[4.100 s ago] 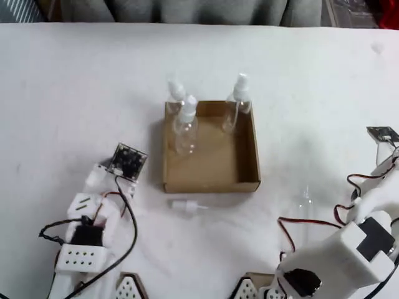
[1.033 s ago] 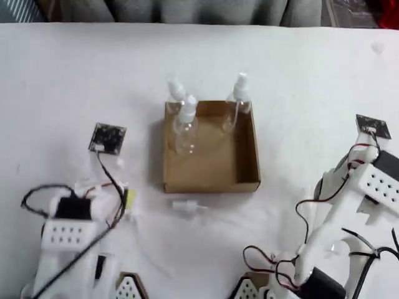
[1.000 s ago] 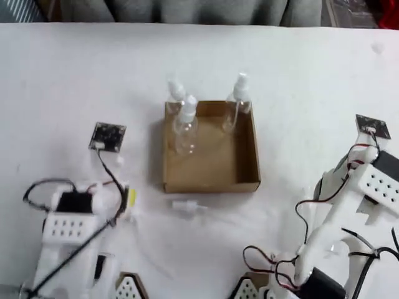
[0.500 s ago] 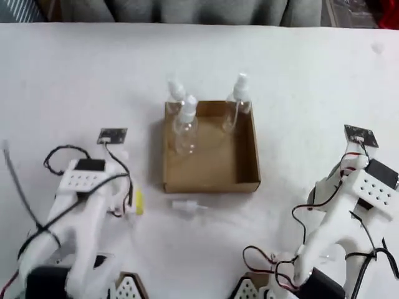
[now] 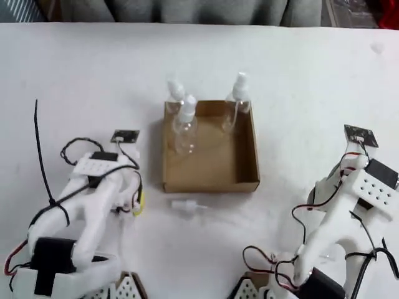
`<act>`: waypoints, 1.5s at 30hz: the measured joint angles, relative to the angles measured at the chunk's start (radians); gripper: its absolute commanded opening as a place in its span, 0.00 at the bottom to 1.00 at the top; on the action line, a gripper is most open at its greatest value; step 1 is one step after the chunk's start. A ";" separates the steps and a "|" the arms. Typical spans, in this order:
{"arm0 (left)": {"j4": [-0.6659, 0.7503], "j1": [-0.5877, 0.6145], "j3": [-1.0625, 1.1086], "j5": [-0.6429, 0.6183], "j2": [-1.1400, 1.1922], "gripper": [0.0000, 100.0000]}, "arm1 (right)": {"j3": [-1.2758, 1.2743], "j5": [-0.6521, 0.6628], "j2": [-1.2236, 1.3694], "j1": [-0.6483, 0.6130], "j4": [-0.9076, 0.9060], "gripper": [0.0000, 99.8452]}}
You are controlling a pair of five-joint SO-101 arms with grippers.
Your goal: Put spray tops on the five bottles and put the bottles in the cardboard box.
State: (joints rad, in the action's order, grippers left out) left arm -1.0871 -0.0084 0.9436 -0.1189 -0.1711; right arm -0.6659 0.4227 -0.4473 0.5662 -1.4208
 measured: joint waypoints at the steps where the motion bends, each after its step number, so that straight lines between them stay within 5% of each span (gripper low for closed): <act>1: -0.005 -0.008 0.000 -0.002 -0.002 0.02 | 0.000 0.000 0.000 0.000 0.000 0.02; 13: -0.259 -0.098 -0.186 0.002 -0.391 0.02 | 0.242 0.000 0.000 -0.031 -0.196 0.02; 20: -0.107 -0.100 -0.118 0.002 -0.560 0.02 | 0.272 -0.078 -0.121 -0.163 -0.250 0.02; 27: 0.164 -0.081 0.060 -0.008 -0.612 0.02 | 0.250 -0.269 -0.299 -0.456 -0.245 0.02; 34: 0.390 0.095 0.187 -0.233 -0.686 0.02 | 0.250 -0.296 -0.353 -0.838 -0.158 0.02; 41: 0.483 0.204 0.256 -0.364 -0.807 0.02 | 0.245 -0.296 -0.354 -1.162 -0.091 0.02; 45: 0.516 0.279 0.293 -0.457 -0.890 0.02 | 0.173 -0.296 -0.354 -1.238 -0.055 0.02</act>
State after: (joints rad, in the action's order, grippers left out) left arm -0.5715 0.2708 1.2367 -0.5762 -1.0610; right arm -0.4925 0.1266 -0.8017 -0.6720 -1.4760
